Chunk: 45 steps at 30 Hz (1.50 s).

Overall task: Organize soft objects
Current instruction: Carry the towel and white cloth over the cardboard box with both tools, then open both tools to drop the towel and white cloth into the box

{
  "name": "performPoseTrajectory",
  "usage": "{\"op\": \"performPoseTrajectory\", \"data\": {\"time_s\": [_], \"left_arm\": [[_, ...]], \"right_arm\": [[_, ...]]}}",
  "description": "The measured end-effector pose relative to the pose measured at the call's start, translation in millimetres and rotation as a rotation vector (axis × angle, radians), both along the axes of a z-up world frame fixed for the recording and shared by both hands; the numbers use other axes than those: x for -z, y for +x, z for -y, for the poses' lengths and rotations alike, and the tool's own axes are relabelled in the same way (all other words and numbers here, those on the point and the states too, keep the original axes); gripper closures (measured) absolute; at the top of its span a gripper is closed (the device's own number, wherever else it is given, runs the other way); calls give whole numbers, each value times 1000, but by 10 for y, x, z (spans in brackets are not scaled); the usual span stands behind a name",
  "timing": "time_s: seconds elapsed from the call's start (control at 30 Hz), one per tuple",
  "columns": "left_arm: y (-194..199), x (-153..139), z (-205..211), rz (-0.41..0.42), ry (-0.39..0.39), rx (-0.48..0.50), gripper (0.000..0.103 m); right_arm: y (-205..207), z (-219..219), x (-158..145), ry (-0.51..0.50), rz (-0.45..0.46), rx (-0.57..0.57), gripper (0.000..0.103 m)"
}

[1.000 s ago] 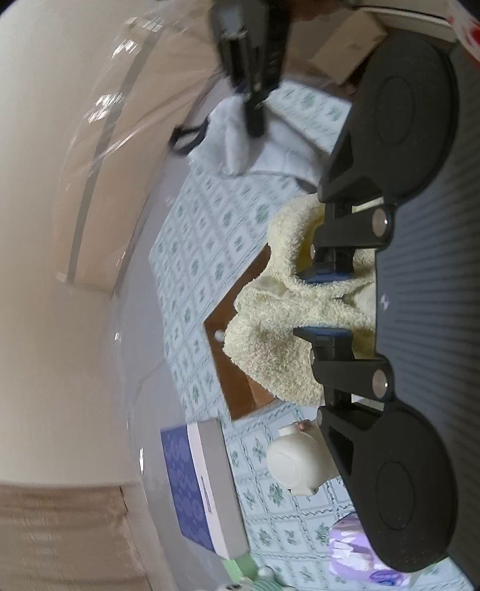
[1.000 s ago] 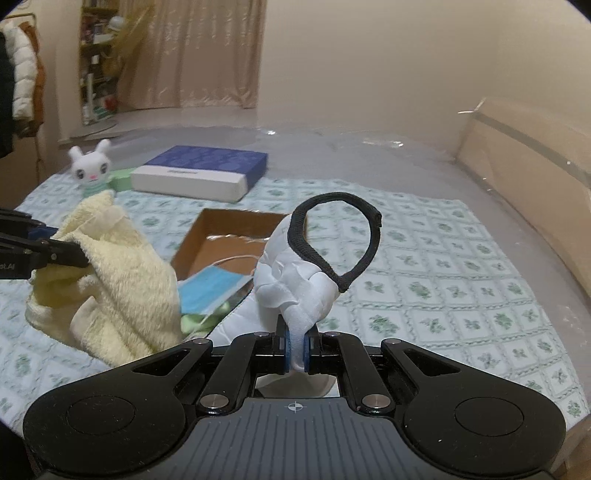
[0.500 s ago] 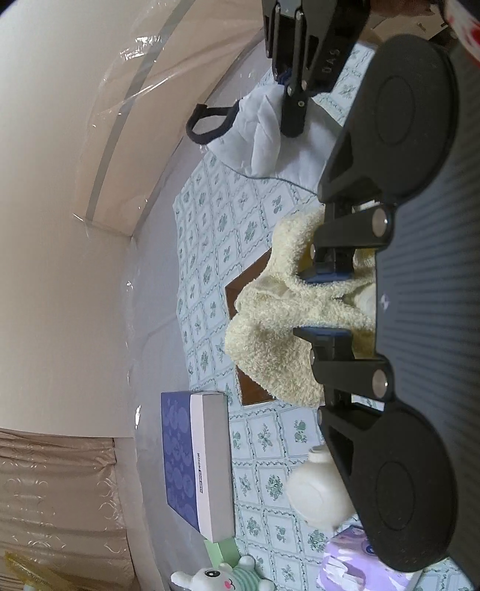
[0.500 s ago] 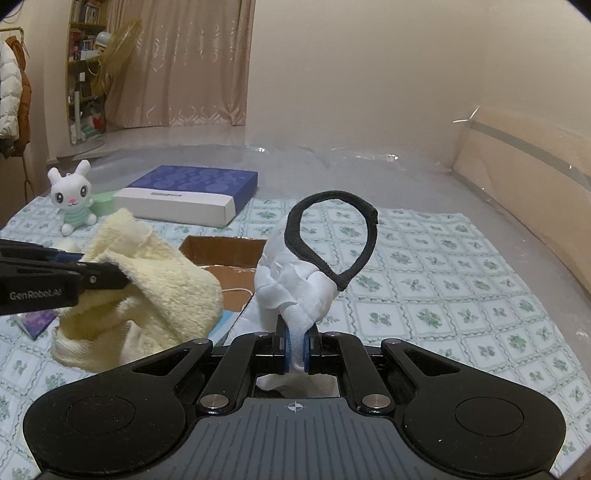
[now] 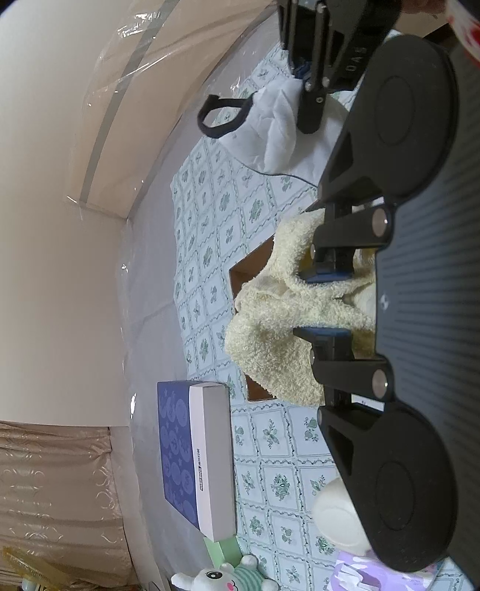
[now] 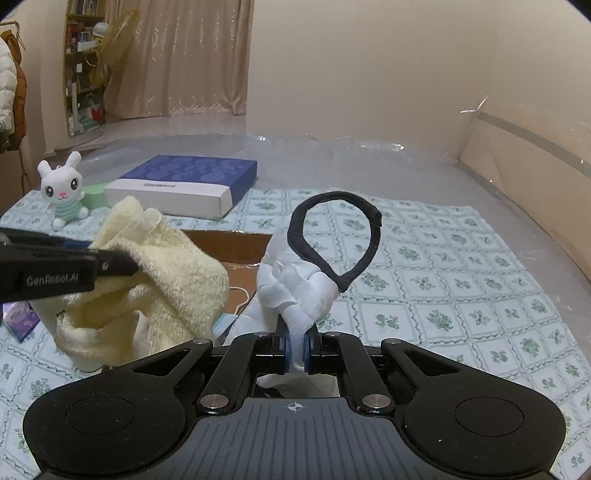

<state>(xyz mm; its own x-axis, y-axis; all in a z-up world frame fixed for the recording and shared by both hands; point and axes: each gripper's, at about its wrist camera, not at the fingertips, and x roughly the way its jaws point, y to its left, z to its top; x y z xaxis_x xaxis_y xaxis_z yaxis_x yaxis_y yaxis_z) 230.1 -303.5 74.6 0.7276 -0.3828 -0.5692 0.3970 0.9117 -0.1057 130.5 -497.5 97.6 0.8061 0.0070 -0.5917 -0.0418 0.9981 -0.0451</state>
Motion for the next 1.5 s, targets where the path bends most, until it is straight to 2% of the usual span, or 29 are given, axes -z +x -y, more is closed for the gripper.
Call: {"op": "performPoseTrajectory", "data": {"time_s": [0.3, 0.5, 0.63, 0.73, 0.83, 1.03, 1.13, 1.27, 1.5], "left_arm": [[334, -43, 113, 31, 21, -49, 83], [544, 87, 316, 15, 32, -47, 82], [689, 267, 406, -28, 42, -38, 81], [775, 400, 425, -70, 45, -20, 77], [819, 513, 391, -110, 23, 6, 73], [688, 580, 319, -92, 9, 22, 63], [566, 580, 277, -62, -12, 40, 54], [398, 549, 191, -42, -37, 46, 48], [40, 544, 128, 24, 12, 86, 48]], "right_arm": [[221, 46, 88, 11, -3, -2, 97], [403, 90, 161, 22, -17, -20, 97], [531, 151, 257, 89, -44, -46, 97], [645, 226, 356, 190, -86, -65, 97], [739, 238, 474, 212, -124, -84, 97], [848, 176, 691, 191, -191, -106, 97], [887, 140, 744, 167, -200, -113, 96], [973, 102, 803, 148, -210, -116, 96], [1141, 39, 945, 96, -233, -121, 96]]}}
